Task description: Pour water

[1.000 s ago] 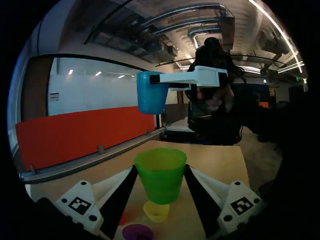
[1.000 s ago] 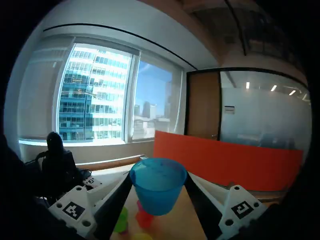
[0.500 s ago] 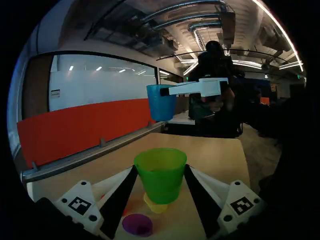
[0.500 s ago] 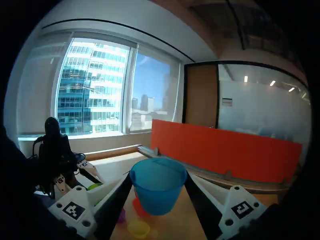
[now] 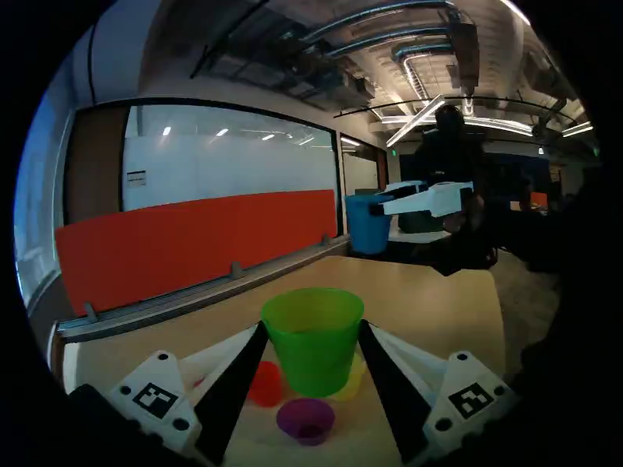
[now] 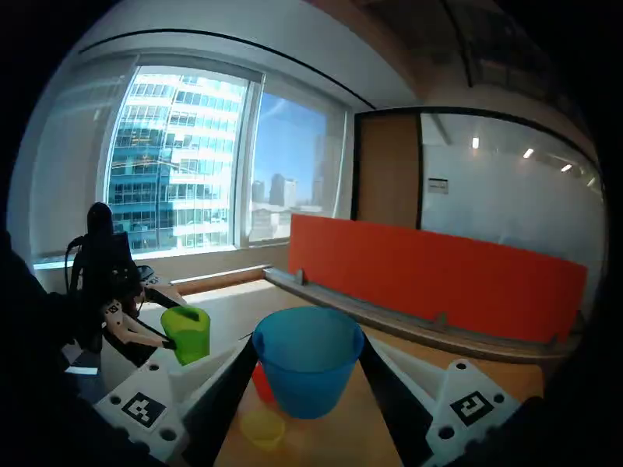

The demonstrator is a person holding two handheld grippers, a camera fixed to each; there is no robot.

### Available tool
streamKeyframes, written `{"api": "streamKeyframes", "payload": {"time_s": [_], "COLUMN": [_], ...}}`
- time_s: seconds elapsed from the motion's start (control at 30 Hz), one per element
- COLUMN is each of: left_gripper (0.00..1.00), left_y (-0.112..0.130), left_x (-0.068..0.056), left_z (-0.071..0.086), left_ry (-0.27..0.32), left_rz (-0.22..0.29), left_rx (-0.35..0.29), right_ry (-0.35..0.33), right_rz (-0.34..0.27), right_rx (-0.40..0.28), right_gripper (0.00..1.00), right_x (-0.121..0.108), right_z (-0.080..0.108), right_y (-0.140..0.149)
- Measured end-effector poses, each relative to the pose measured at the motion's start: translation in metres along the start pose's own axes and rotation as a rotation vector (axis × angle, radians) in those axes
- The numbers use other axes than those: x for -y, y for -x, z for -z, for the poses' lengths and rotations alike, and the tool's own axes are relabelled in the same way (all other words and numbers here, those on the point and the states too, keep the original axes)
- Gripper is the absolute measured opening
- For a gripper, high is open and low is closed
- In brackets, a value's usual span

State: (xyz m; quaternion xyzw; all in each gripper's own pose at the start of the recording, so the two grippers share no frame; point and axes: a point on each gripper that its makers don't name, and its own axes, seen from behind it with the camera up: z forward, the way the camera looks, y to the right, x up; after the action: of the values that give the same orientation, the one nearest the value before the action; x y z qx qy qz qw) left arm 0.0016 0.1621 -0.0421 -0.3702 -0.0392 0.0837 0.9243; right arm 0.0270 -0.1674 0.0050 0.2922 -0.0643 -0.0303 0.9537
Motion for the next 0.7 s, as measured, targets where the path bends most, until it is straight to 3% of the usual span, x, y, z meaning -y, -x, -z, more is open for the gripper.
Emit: {"api": "streamKeyframes", "payload": {"time_s": [0.3,0.7], "left_gripper": [0.84,0.84], "left_y": [0.006,0.032], "left_x": [0.040,0.074], "left_z": [0.019,0.028], "left_ry": [-0.084,-0.139], "left_rz": [0.006,0.002], "left_rx": [0.010,0.066], "right_ry": [-0.002,-0.006], "right_rz": [0.004,0.015], "right_rx": [0.027,0.066], "right_gripper": [0.91,0.91], "right_x": [-0.006,-0.014], "right_z": [-0.009,-0.021], "right_y": [0.021,0.045]}}
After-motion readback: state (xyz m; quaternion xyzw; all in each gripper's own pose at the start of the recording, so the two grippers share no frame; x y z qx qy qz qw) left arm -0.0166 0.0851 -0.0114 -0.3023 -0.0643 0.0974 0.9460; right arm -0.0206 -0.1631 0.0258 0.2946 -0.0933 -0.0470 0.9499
